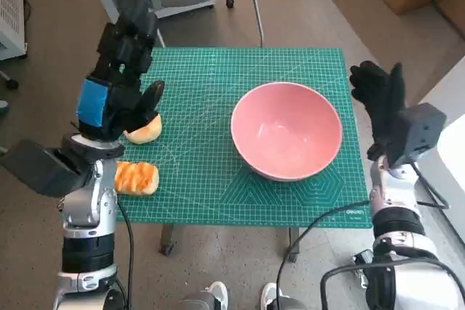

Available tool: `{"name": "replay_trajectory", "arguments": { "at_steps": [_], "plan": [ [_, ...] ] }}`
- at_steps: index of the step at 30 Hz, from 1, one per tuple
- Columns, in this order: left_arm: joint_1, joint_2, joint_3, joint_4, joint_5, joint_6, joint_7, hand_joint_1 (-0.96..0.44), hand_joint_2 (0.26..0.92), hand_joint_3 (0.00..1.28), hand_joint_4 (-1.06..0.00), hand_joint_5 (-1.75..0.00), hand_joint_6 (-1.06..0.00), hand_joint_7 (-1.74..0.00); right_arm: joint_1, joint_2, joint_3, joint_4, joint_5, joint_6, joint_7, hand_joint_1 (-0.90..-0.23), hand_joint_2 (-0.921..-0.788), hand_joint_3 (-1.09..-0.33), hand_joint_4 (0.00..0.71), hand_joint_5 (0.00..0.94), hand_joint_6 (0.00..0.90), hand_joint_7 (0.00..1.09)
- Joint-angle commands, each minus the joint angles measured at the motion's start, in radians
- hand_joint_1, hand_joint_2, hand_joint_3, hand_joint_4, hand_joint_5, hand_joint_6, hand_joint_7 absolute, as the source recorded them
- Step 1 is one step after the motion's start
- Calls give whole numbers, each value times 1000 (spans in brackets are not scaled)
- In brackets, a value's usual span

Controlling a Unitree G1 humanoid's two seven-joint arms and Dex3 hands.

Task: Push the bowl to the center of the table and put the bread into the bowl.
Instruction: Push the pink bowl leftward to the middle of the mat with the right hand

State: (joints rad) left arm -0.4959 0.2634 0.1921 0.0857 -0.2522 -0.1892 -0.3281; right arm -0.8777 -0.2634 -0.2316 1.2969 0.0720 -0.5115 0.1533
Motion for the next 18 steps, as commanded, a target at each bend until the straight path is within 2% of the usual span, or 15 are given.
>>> {"name": "replay_trajectory", "arguments": {
  "at_steps": [1, 7, 18],
  "plan": [
    [13, 7, 10, 6, -6, -17, -7, -653, 921, 446, -35, -41, 1, -374, 35, 31, 0, 13, -7, 23, 0, -577, -921, -690, 233, 2, 322, 7],
    [16, 10, 14, 10, -9, -20, -13, -664, 921, 441, -33, -39, 1, -374, 37, 58, 3, 13, -9, 19, 7, -571, -921, -689, 226, 0, 318, 5],
    [24, 17, 20, -2, -9, -14, -15, -664, 921, 438, -30, -35, 1, -361, 20, 124, -6, 11, 6, 39, 31, -570, -921, -694, 224, 2, 320, 6]
  ]
}}
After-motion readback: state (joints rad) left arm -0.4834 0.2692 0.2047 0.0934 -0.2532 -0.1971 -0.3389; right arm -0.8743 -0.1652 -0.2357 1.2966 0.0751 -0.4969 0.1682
